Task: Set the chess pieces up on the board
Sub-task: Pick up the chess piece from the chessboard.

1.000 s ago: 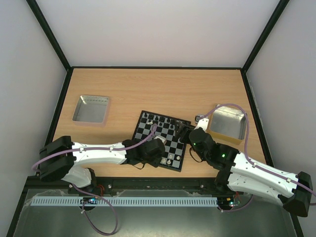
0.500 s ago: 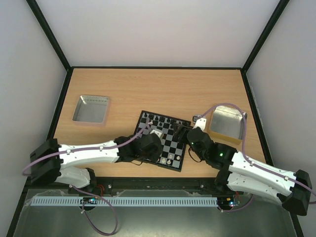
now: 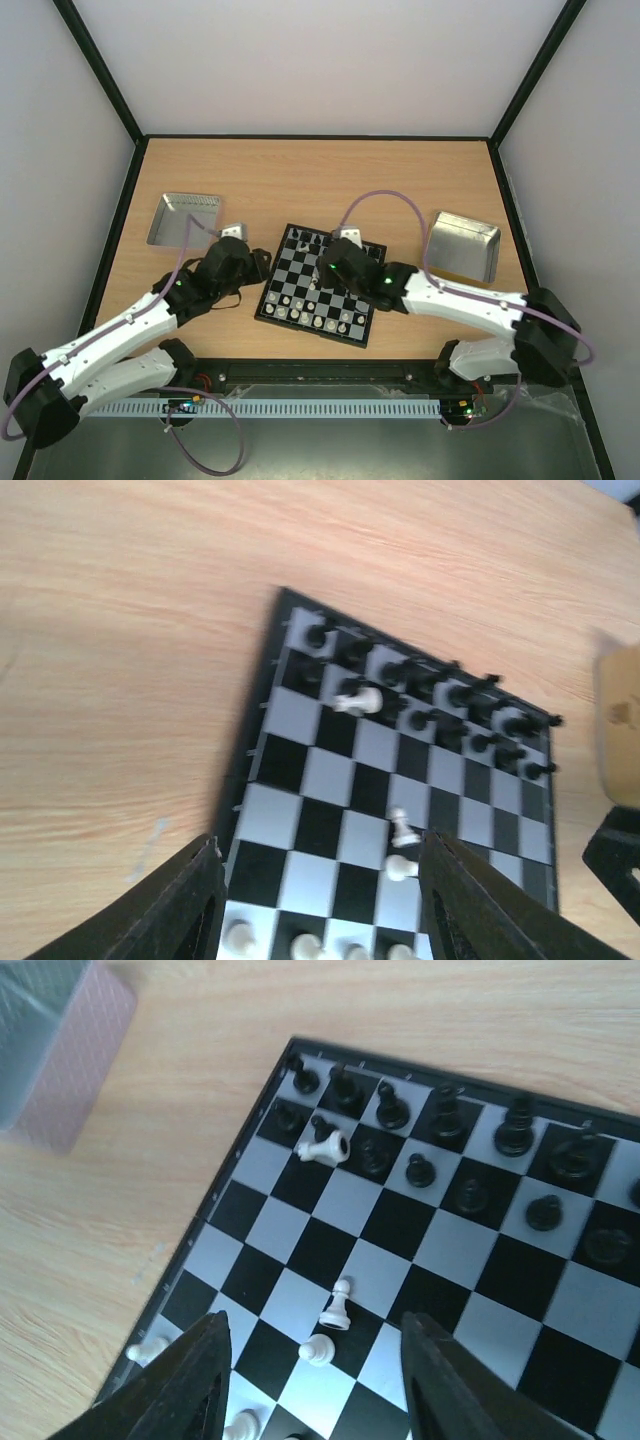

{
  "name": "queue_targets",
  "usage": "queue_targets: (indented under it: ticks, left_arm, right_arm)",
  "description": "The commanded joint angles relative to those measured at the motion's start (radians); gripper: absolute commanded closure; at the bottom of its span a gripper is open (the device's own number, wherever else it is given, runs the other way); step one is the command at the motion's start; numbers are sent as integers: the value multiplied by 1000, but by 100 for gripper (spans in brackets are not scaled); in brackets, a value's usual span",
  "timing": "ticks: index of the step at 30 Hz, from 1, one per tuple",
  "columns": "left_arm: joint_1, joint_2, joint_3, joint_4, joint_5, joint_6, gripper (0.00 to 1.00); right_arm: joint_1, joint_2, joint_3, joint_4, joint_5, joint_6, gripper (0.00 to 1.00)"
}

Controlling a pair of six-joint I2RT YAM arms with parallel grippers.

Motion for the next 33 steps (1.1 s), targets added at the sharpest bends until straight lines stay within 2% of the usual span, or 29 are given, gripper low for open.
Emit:
queue_targets:
  ticks: [1, 4, 12, 18, 30, 33]
  left_arm:
    - [94, -53, -67, -50, 49, -47, 44]
    - [143, -77, -104, -53, 74, -56, 44]
    - [196, -88, -161, -43, 129, -46, 44]
    - [208, -87, -172, -35, 145, -34, 44]
    - [222, -89, -191, -24, 165, -28, 44]
    - [224, -86, -192, -23, 169, -27, 44]
  right_arm:
    - [5, 151, 104, -76, -73, -44, 57]
    - [13, 235, 151, -105, -98, -46, 63]
    - [27, 347, 192, -141, -133, -53, 64]
    - [32, 422, 244, -157, -145, -60, 76]
    - [35, 476, 267, -187, -121, -57, 79]
    - [35, 489, 269, -183, -119, -56, 82]
